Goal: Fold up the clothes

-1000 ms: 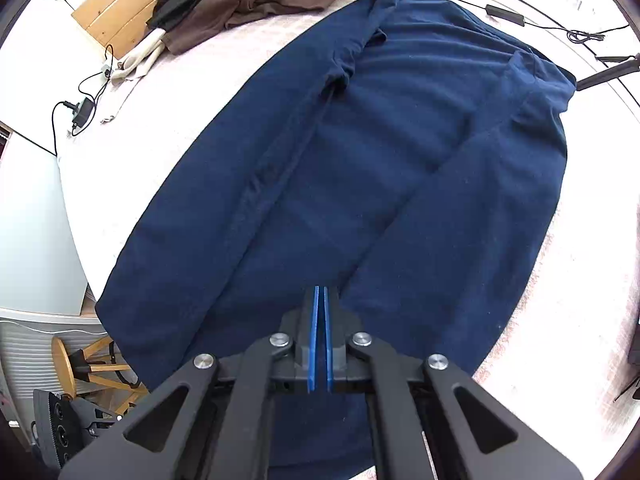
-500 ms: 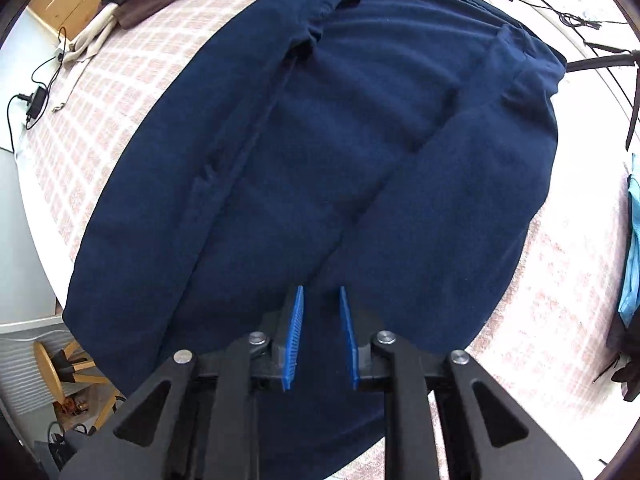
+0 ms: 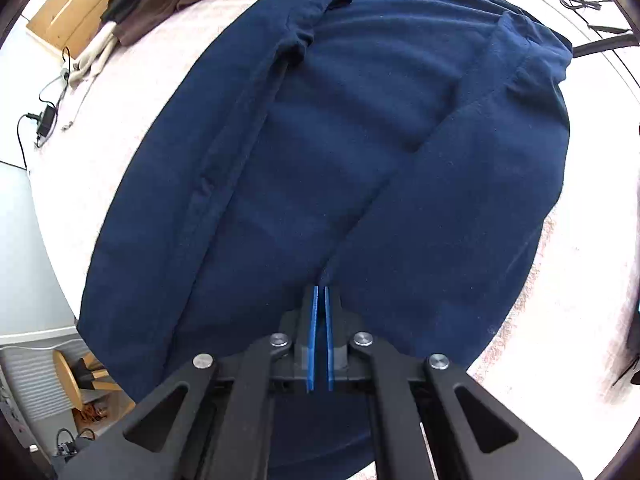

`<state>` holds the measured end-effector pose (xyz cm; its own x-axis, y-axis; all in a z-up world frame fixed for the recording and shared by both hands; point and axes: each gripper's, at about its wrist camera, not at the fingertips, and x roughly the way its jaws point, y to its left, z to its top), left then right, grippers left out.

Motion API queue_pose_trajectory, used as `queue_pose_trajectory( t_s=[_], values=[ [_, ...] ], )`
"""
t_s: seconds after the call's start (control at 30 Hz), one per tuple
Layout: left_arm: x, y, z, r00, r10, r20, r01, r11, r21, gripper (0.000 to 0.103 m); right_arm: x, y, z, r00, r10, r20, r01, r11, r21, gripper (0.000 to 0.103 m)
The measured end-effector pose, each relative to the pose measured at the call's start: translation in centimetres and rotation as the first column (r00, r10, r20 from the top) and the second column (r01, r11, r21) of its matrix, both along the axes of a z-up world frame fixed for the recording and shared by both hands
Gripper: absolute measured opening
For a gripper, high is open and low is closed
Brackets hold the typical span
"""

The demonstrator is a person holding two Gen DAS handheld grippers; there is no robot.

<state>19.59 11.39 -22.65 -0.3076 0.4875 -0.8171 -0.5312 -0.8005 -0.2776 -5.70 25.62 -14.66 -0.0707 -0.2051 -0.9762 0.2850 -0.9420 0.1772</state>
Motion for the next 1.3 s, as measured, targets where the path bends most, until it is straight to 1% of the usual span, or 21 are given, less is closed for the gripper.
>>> queue_pose_trajectory(
  t_s=[0.17,0.23,0.33,0.43,0.5,0.57,0.6,0.63,0.67,0.7,0.73,0.77,0.87,0.93,1.0,1.1,1.17,1.2,1.23,1.27,1.3],
  values=[
    [0.4,0.0,0.9,0.999,0.021,-0.026,-0.021,1.0,-0.001,0.003,0.2,0.6,3.1,0.999,-0.023,-0.047,0.018,0.995,-0.098,0.003],
    [0.4,-0.4,0.9,0.999,0.041,-0.032,-0.041,0.999,0.001,0.003,0.0,0.3,3.5,0.998,-0.02,-0.053,0.014,0.994,-0.104,0.003],
    [0.3,-0.9,0.6,0.998,0.059,-0.024,-0.059,0.998,-0.011,0.003,0.0,0.3,3.1,0.999,-0.015,-0.05,0.01,0.994,-0.107,0.003],
    [-0.1,-1.3,-0.4,0.997,0.071,0.013,-0.071,0.997,-0.003,0.003,-0.2,-0.3,1.4,0.999,-0.001,-0.048,-0.003,0.997,-0.083,0.003],
    [-0.5,-1.7,-1.5,0.996,0.081,0.04,-0.08,0.997,-0.008,0.004,-0.1,-0.8,-0.6,0.999,0.015,-0.038,-0.016,0.999,-0.029,0.004],
    [-0.5,-2.0,-2.3,0.994,0.091,0.067,-0.089,0.995,-0.041,0.002,0.1,-1.5,-2.0,0.998,0.056,-0.023,-0.055,0.997,0.045,0.005],
    [-0.5,-2.2,-2.7,0.992,0.097,0.081,-0.093,0.994,-0.057,0.002,0.4,-1.4,-1.7,0.997,0.065,-0.032,-0.063,0.997,0.047,0.009],
    [-0.5,-2.3,-3.0,0.99,0.103,0.094,-0.096,0.993,-0.074,0.002,0.8,-1.0,-1.0,0.998,0.057,-0.028,-0.057,0.998,0.024,0.018],
    [-0.5,-2.4,-3.4,0.988,0.109,0.107,-0.1,0.991,-0.09,0.003,1.4,-0.1,-0.1,0.999,0.042,-0.02,-0.042,0.999,-0.025,0.023],
    [-0.1,-3.1,-3.0,0.987,0.115,0.111,-0.107,0.991,-0.08,0.007,2.2,1.2,1.2,0.999,0.027,-0.028,-0.03,0.996,-0.084,0.025],
    [0.2,-3.8,-2.4,0.986,0.126,0.111,-0.118,0.99,-0.077,0.008,3.1,2.8,2.8,0.998,0.01,-0.054,-0.017,0.991,-0.131,0.025],
    [0.6,-4.5,-1.8,0.984,0.137,0.112,-0.129,0.989,-0.074,0.008,4.1,4.8,4.4,0.996,-0.018,-0.086,0.005,0.988,-0.154,0.025],
    [0.1,-5.1,1.1,0.989,0.132,0.065,-0.124,0.985,-0.119,0.008,5.0,9.8,9.1,0.978,-0.106,-0.178,0.081,0.987,-0.141,0.025],
    [-2.0,-4.6,3.7,0.994,0.102,0.032,-0.097,0.988,-0.116,0.008,4.3,12.2,11.5,0.963,-0.142,-0.229,0.114,0.985,-0.131,0.025],
    [-4.6,-3.8,6.3,0.998,0.063,-0.004,-0.063,0.992,-0.108,0.012,1.5,13.0,12.6,0.956,-0.139,-0.26,0.11,0.986,-0.123,0.025],
    [-11.0,-1.1,10.0,0.997,-0.017,-0.081,0.006,0.991,-0.136,0.016,-2.8,14.3,14.3,0.943,-0.132,-0.306,0.103,0.989,-0.11,0.025],
    [-16.1,1.1,11.8,0.993,-0.063,-0.098,0.052,0.992,-0.118,0.017,-5.6,15.2,15.4,0.933,-0.127,-0.337,0.099,0.99,-0.101,0.025],
    [-18.8,2.3,12.2,0.992,-0.07,-0.109,0.056,0.991,-0.122,0.017,-7.0,15.6,15.9,0.928,-0.125,-0.352,0.097,0.991,-0.096,0.026],
    [-21.5,3.5,12.7,0.99,-0.076,-0.12,0.061,0.99,-0.127,0.018,-8.4,16.0,16.5,0.922,-0.122,-0.367,0.095,0.991,-0.092,0.03],
    [-24.1,4.5,12.4,0.989,-0.087,-0.118,0.07,0.987,-0.148,0.02,-9.8,16.4,17.0,0.917,-0.119,-0.382,0.093,0.992,-0.087,0.033],
    [-26.5,5.8,11.8,0.989,-0.102,-0.109,0.083,0.982,-0.17,0.02,-11.6,16.3,16.5,0.913,-0.098,-0.396,0.075,0.994,-0.073,0.039]
  ],
)
